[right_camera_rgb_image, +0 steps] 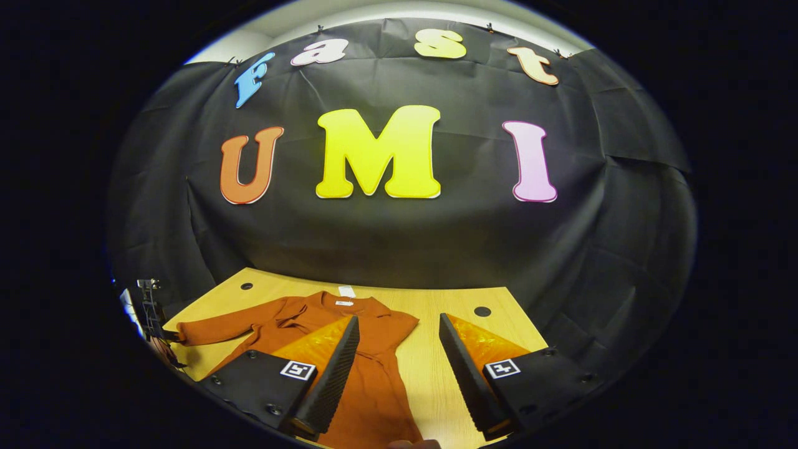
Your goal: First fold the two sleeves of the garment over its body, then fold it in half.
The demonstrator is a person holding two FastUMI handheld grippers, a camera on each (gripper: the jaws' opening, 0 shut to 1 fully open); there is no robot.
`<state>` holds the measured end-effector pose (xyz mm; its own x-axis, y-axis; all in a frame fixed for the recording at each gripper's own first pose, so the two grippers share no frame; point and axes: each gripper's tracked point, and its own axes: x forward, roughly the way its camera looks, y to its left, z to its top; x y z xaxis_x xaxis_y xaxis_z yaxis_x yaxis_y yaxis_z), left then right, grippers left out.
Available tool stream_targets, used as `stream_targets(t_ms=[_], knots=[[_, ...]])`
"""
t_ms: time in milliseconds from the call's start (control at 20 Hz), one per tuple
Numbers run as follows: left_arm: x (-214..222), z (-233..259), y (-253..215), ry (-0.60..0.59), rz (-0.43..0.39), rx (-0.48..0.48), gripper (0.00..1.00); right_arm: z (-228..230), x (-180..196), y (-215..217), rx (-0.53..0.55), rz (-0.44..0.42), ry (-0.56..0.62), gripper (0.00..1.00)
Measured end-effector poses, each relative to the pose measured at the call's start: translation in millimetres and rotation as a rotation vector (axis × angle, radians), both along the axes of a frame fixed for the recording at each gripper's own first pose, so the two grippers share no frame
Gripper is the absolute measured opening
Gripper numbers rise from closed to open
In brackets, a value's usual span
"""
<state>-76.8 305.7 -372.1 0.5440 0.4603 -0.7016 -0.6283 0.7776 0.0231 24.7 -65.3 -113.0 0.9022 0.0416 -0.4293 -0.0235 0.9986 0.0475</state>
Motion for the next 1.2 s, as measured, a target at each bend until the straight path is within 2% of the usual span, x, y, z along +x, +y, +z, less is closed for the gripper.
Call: stream_targets(t_ms=[50, 400, 850, 1000, 1200], knots=[[9, 5, -11, -0.039, -0.028, -0.052, 0.03, 2, -2, -4, -0.002, -0.006, 0.000, 0.83], [64, 63, -33, -0.186, -0.165, -0.126, 0.03, -8, -28, -20, 0.002, -0.023, 0.032, 0.84], [178, 175, -38, -0.314, -0.316, -0.061, 0.03, 7, -43, -66, 0.003, -0.096, -0.021, 0.84], [227, 216, -59, -0.346, -0.409, -0.015, 0.03, 5, -48, -79, 0.019, -0.132, -0.025, 0.84], [287, 248, -125, -0.357, -0.603, 0.055, 0.03, 6, -64, -108, 0.029, -0.202, -0.029, 0.84]])
